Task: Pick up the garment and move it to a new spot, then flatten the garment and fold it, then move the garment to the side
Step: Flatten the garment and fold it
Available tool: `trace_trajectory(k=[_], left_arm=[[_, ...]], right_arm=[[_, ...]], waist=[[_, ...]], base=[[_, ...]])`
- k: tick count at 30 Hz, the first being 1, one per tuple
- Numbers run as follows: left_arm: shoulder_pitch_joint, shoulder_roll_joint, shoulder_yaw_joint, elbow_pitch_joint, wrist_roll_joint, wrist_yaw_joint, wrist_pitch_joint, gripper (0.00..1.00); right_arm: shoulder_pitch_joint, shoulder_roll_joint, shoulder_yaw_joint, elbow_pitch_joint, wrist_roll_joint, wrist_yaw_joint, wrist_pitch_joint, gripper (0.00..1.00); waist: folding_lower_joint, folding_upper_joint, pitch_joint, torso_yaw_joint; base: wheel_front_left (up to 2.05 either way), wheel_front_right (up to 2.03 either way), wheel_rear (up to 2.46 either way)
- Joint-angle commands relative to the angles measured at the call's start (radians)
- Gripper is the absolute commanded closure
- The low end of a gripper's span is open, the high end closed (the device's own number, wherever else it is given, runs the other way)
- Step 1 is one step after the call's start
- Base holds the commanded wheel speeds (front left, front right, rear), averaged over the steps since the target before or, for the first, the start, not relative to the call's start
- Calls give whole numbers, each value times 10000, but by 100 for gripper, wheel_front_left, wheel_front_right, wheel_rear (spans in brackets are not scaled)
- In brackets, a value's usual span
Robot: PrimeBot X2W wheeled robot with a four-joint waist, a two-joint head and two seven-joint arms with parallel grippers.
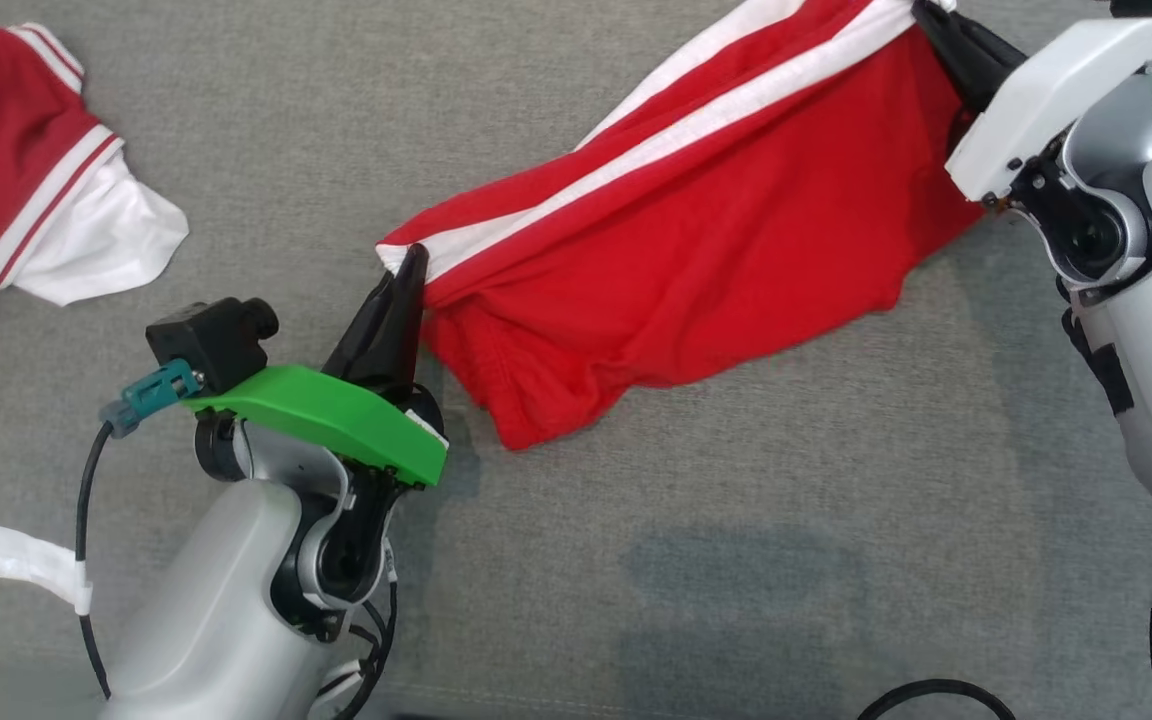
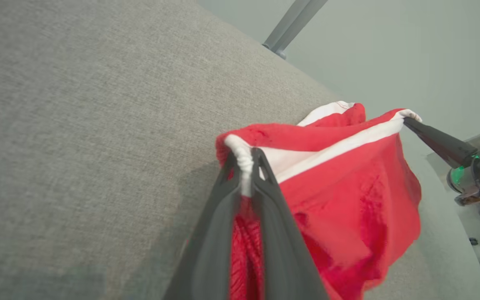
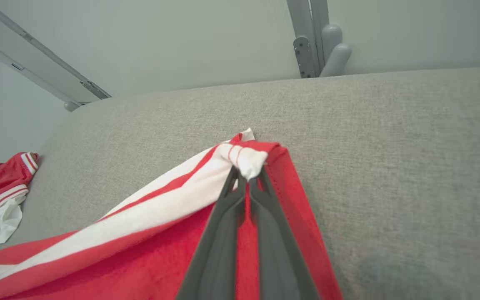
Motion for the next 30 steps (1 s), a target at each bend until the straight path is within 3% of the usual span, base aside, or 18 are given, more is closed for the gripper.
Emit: trace_trajectory(k=[1, 10, 23, 25, 26, 28, 29, 30], left_arm=[[-288, -127, 9, 305, 94, 31, -142, 100], [-476, -391, -28, 815, -164, -285, -172, 100], [-975, -248, -239, 1251, -26, -467, 187, 100], [-1015, -199, -257, 1345, -35, -431, 267, 100], [-1010, -174, -254, 1379, -49, -419, 282, 100], [-979, -131, -272, 1417, -95, -480, 336, 100], [-946, -103, -280, 1417, -102, -503, 351, 93], [-901, -57, -275, 1403, -77, -495, 323, 71]], right_arm=[[-360, 12, 187, 395, -140, -7, -94, 100], [-1205, -121, 1107, 1407, 46, -7, -160, 100], [-1761, -291, 1743, 2136, -1, -7, -571, 100], [-1836, -213, 1853, 2211, -44, -7, -713, 40], [-1835, -174, 1935, 2244, -69, -7, -753, 0], [-1817, -132, 2165, 2164, -53, -7, -779, 0], [-1765, -124, 2243, 2098, 45, -7, -753, 0], [-1702, -116, 2359, 1983, 129, -7, -691, 0]], waist=[[-1, -2, 804, 1111], [-1, -2, 577, 1404], [-1, -2, 487, 1133], [-1, -2, 441, 1049], [-1, -2, 406, 1002], [-1, -2, 314, 900], [-1, -2, 243, 844], [-1, -2, 170, 781]], base=[[0, 0, 0], [0, 0, 0], [0, 0, 0], [0, 0, 0], [0, 0, 0], [0, 0, 0], [0, 0, 0], [0, 0, 0]])
